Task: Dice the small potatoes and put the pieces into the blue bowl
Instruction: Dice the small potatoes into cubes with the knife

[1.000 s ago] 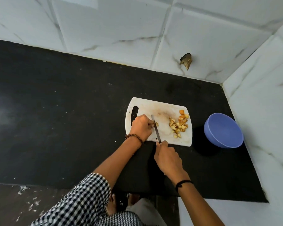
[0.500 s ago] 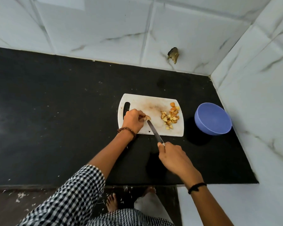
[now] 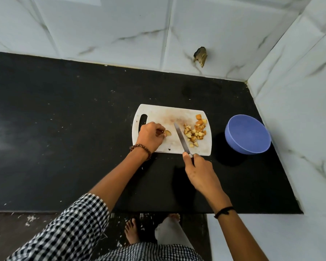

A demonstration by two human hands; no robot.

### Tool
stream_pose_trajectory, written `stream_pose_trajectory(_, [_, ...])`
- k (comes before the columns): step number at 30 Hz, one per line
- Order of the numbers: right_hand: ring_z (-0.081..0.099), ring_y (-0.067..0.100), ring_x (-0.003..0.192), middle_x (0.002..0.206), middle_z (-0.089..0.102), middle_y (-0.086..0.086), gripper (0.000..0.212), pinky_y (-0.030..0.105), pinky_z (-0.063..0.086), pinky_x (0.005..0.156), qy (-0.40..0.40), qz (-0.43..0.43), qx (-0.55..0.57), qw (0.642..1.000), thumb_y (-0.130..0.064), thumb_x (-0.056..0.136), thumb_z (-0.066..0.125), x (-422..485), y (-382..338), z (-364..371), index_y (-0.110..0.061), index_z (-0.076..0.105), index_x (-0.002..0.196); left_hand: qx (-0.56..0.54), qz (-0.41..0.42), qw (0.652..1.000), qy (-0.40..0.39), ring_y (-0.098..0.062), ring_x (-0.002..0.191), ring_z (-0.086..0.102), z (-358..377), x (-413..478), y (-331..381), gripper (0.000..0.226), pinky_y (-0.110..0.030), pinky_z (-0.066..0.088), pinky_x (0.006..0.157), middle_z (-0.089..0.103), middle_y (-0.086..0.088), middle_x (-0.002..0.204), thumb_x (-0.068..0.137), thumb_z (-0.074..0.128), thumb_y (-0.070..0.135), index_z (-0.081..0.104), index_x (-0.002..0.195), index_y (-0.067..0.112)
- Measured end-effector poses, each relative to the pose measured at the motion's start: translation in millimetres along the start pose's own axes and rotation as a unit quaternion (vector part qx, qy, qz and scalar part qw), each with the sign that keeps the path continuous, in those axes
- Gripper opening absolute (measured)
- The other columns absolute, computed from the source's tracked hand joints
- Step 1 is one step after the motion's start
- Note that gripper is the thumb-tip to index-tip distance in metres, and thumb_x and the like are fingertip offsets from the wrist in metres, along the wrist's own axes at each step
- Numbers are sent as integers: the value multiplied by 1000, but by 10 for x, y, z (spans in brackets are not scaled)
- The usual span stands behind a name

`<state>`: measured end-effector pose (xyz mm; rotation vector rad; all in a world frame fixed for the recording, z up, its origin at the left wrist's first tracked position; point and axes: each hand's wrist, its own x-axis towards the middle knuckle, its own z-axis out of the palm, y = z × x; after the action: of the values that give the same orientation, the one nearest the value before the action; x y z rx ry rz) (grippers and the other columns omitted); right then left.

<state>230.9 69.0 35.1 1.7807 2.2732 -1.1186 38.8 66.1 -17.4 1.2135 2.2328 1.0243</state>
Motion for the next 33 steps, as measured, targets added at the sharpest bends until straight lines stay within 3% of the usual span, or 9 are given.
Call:
stream_pose_trajectory(9, [59, 24, 98, 111, 59, 8, 47, 39, 45, 79, -51, -14, 3, 999, -59, 103, 30, 132, -6, 149, -20, 54, 103, -14, -28, 999, 22, -11, 88, 65, -35, -27, 70, 17, -18, 52, 83, 70, -4, 100, 83, 71, 10, 72, 100, 7])
stream_pose_trajectory(12, [60, 25, 96, 109, 61, 10, 49, 42, 49, 82, -39, -19, 0, 999, -58, 103, 30, 177, 25, 140, -17, 57, 105, -2, -25, 999, 29, -10, 84, 65, -42, -40, 58, 15, -21, 54, 80, 70, 0, 96, 83, 73, 14, 73, 97, 11])
stream_pose_trajectory(19, [64, 27, 89, 92, 64, 7, 47, 51, 55, 81, 3, -39, 13, 999, -58, 102, 31, 254, 63, 105, -18, 54, 96, -45, -65, 997, 0, -3, 81, 66, -79, -83, -7, 11, -8, 49, 74, 71, 5, 91, 81, 75, 15, 71, 91, 15])
stream_pose_trajectory(22, [64, 24, 89, 89, 64, 4, 47, 50, 55, 80, -14, -59, 15, 998, -59, 102, 31, 224, 20, 149, -19, 55, 102, -47, -48, 998, -5, -4, 82, 67, -81, -108, -2, 12, -11, 51, 77, 71, 3, 91, 80, 76, 12, 71, 91, 14])
stream_pose_trajectory(28, [61, 23, 100, 101, 63, 6, 51, 49, 53, 89, -32, -45, 8, 998, -60, 103, 28, 225, -9, 256, -18, 56, 110, -12, 6, 1000, -1, -7, 80, 68, -39, -97, 0, 11, -23, 55, 84, 73, 1, 88, 81, 75, 14, 75, 91, 10])
stream_pose_trajectory(33, [63, 23, 95, 100, 63, 5, 51, 48, 54, 87, -18, -45, -12, 999, -58, 103, 26, 246, -2, 260, -17, 55, 112, 33, 39, 999, 10, -7, 77, 65, 22, -68, 9, 11, -23, 55, 79, 72, 2, 87, 83, 72, 19, 76, 92, 13])
